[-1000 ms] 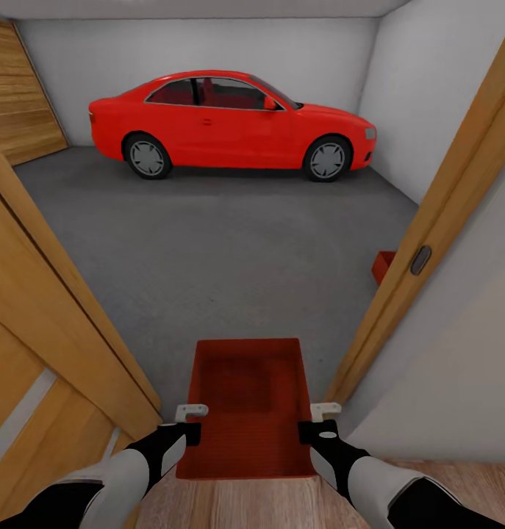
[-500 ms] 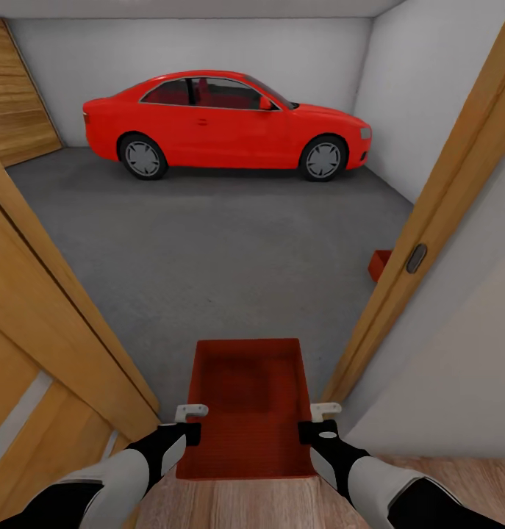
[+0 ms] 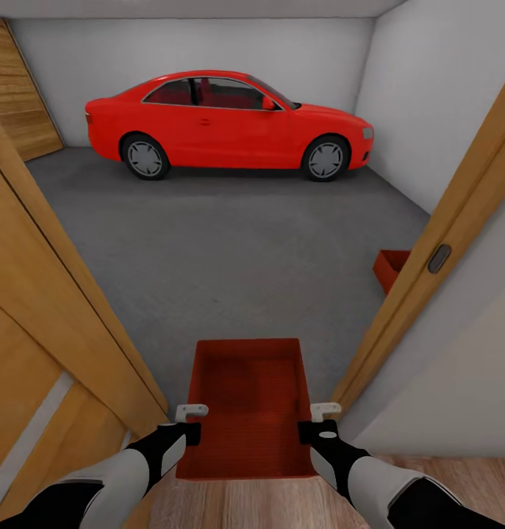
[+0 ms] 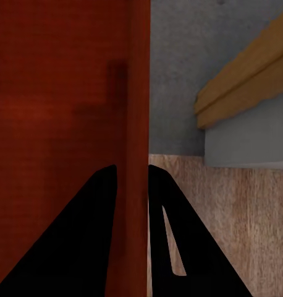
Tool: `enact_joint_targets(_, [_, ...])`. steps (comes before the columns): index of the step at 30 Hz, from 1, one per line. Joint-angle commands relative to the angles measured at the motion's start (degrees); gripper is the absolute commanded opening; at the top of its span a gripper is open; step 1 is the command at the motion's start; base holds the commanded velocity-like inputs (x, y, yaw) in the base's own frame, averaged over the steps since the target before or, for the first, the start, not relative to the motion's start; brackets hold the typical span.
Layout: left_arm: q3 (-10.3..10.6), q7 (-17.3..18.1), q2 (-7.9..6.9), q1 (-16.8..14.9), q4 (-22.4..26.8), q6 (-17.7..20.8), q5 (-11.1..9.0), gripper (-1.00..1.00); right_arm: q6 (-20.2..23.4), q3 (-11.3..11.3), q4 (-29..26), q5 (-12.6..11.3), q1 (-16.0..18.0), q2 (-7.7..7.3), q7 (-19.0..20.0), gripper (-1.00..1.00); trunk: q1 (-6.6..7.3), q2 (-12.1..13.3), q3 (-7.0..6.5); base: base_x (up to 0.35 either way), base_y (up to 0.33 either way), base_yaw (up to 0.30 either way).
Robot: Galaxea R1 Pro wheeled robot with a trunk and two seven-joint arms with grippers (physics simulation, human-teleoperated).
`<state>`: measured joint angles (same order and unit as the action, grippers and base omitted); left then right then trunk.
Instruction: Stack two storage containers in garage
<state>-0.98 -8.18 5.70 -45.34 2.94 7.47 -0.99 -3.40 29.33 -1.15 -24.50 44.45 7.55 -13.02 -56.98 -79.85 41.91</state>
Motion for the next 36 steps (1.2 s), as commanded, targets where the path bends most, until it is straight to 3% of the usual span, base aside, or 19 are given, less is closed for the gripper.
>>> enact_joint_targets(1, [1.68, -0.52, -1.06, -0.01, 0.29, -1.58, 0.64, -1.00, -0.24, 0.12, 0.62, -1.34, 0.02, 0.01, -0.17, -1.00, 0.00, -0.02, 0.04, 0.000, 0.003, 0.000])
enact_joint_targets(21, [1.68, -0.50, -1.02, -0.02, 0.33, -1.58, 0.64, -1.00, -0.28, 0.12, 0.62, -1.34, 0.02, 0.01, -0.17, -1.00, 0.00, -0.02, 0.04, 0.007, 0.000, 0.000])
enact_joint_targets(36, [1.68, -0.61, -1.03, -0.01, 0.31, -1.58, 0.64, -1.00, -0.37, 0.12, 0.62, -1.34, 0.02, 0.01, -0.17, -1.00, 0.00, -0.02, 0.04, 0.299, 0.000, 0.000])
